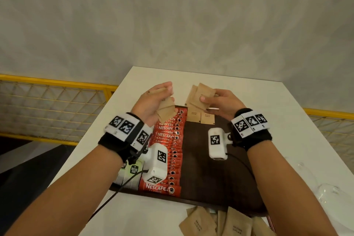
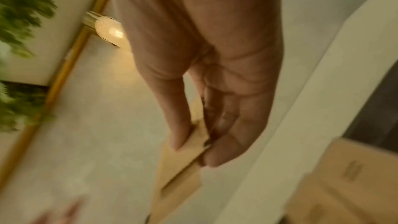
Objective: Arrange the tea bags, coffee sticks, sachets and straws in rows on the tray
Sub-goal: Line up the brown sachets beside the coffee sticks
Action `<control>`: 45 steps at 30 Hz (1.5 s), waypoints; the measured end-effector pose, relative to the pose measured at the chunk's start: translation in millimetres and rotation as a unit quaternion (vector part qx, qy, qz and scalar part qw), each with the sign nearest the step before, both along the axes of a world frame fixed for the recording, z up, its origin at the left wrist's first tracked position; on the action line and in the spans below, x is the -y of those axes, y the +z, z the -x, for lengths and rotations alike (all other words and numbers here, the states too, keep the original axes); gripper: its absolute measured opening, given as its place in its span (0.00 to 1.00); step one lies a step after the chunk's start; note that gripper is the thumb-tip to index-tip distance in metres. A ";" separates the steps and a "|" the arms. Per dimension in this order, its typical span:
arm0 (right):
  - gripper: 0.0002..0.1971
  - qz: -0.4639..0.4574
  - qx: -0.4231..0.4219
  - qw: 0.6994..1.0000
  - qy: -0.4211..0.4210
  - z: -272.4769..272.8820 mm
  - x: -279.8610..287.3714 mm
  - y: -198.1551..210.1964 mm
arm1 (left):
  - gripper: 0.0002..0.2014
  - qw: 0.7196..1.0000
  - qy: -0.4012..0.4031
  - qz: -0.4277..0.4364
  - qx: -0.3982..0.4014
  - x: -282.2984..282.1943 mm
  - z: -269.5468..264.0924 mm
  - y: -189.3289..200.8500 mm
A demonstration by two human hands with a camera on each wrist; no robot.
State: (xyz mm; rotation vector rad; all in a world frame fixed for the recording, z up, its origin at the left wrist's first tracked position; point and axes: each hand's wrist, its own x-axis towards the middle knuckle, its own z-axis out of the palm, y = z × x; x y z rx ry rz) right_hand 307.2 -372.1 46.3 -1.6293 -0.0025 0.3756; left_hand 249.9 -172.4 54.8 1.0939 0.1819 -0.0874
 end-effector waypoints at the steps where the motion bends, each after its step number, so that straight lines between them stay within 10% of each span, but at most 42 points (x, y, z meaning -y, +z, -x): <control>1: 0.16 0.034 -0.014 0.999 -0.024 -8.9 4.9 -10.5 | 0.09 0.999 0.010 0.032 -0.009 -5.7 1.7 -2.1; 6: 0.21 0.277 -0.067 0.958 -0.020 -49.4 8.6 -77.9 | 0.08 0.995 0.013 0.099 -0.024 -19.4 18.8 -14.0; 19: 0.23 0.381 -0.035 0.923 -0.049 -59.8 -15.4 -78.9 | 0.08 0.989 0.010 0.145 -0.038 -19.4 38.1 -32.7; 45: 0.13 0.250 -0.072 0.961 -0.094 -39.9 25.0 -80.1 | 0.07 0.987 0.021 0.148 -0.060 -17.5 41.9 -40.0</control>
